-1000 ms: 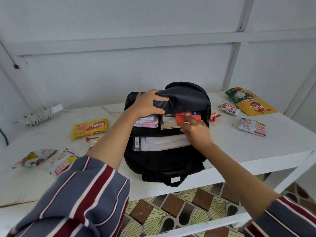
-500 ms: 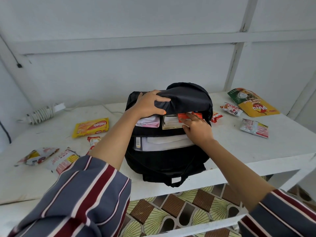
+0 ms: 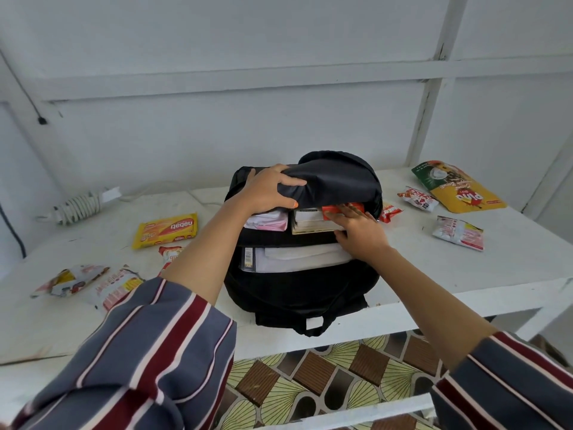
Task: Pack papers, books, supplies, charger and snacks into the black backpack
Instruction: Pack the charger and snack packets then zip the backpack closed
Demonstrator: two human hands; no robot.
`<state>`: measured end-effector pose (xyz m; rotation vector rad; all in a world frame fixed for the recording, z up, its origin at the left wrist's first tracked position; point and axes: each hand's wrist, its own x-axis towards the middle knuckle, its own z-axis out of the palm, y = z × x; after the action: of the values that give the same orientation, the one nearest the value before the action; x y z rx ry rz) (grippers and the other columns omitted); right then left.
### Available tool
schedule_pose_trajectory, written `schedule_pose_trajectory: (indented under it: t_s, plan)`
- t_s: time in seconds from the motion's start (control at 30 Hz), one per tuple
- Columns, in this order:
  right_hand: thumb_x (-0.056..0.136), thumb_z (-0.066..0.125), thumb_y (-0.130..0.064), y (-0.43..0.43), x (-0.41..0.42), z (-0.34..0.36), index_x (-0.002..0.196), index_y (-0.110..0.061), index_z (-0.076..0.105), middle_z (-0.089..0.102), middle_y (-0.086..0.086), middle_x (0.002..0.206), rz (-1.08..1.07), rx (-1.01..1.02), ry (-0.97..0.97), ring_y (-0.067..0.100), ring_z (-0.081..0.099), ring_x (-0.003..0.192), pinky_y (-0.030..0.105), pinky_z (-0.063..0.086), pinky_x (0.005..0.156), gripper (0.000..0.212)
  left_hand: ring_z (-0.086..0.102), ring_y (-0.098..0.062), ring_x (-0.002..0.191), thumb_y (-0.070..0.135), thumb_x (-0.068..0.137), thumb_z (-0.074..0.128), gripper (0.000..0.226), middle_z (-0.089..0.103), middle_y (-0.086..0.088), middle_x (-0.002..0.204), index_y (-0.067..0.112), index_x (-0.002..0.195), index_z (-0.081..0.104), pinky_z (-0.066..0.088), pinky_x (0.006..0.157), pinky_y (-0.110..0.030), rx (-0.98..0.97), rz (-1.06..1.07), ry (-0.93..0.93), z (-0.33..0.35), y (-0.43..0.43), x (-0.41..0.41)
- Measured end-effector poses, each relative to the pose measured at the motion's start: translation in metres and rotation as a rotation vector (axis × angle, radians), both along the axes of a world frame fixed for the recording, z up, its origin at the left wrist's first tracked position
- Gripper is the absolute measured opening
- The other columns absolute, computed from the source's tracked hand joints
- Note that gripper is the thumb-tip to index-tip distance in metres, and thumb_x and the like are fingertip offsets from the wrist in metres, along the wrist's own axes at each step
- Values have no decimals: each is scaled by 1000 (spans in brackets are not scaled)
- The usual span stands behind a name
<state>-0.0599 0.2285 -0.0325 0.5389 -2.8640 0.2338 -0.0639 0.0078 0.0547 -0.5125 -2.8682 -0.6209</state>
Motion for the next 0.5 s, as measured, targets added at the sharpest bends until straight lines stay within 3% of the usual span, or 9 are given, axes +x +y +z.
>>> schedule_pose_trajectory:
  t_s: [0.1,0.2,0.27,0.37,0.43,0.5]
  plan:
    - [95,46,-29,6,4,4,144,-31,31,21,0,155,65,-14,-62,19,15,144,39,10,116,51,35,-19,132,34,79,69,36,39,5,143,40,114,63,10,113,-55,17,11,-70,3,3,4]
    - [91,53,-18,15,13,7,130,-21,55,51,1,138,150,-229,-25,20,45,128,33,35,107,39,39,-20,129,42,81,63,11,46,5,138,40,89,72,16,113,-51,62,59,-208,10,6,10]
    - [86,58,-11,23,23,8,113,-17,68,66,1,118,172,-362,-6,18,60,109,30,47,94,30,43,-18,122,52,83,55,32,52,6,132,29,73,76,20,111,-41,156,108,-373,16,8,14]
    - [82,64,-4,40,42,14,101,-12,73,71,0,99,173,-544,-96,10,64,89,14,48,84,23,52,-17,114,59,87,45,61,68,3,111,10,66,74,26,101,-32,236,131,-571,19,10,16]
    - [81,64,-1,57,52,19,100,-11,73,69,-2,93,112,-638,-207,10,64,84,15,49,83,22,57,-20,99,63,87,40,68,71,-3,88,8,64,73,31,100,-35,158,177,-546,20,19,14]
    - [82,64,-1,79,55,19,100,-10,72,67,-2,94,23,-666,-257,15,65,84,23,51,84,22,55,-17,85,63,88,39,65,66,2,66,12,60,67,26,108,-45,-19,240,-403,21,36,9]
